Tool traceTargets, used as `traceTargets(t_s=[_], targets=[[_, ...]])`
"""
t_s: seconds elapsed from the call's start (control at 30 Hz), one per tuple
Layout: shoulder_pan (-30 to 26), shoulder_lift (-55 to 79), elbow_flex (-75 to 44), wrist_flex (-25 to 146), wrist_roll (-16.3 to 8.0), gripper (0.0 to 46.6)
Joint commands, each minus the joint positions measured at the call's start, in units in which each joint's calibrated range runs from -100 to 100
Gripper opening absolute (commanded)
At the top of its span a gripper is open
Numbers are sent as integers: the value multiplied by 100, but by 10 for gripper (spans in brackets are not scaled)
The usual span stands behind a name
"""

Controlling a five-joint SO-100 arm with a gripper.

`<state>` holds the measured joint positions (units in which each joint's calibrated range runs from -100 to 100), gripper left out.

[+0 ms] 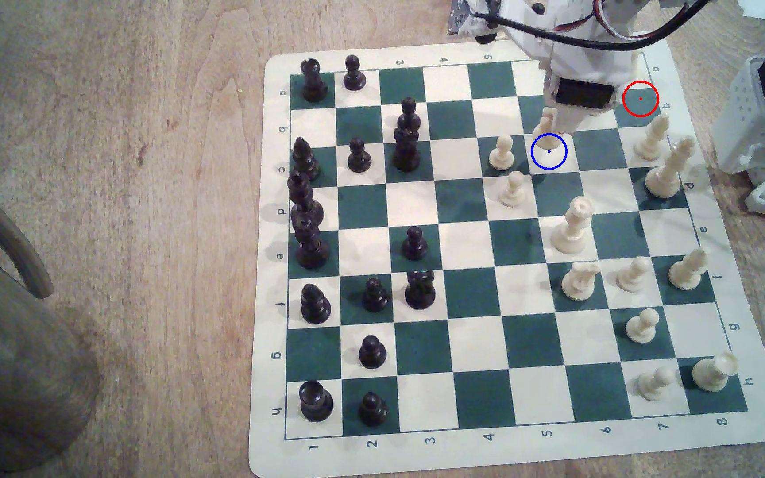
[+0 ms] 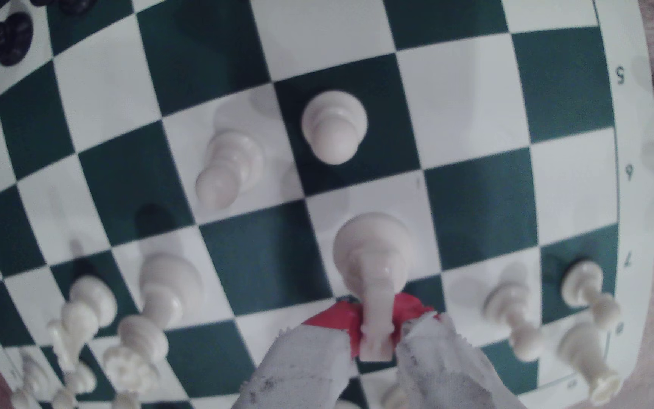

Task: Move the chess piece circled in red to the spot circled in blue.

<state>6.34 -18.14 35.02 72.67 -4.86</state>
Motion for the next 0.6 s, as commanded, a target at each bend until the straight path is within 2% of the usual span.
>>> traceTargets(t_s=[0.0, 0.57], targets=[[-36, 23, -284, -76, -15, 2], [-20, 311, 61, -215, -10, 2]])
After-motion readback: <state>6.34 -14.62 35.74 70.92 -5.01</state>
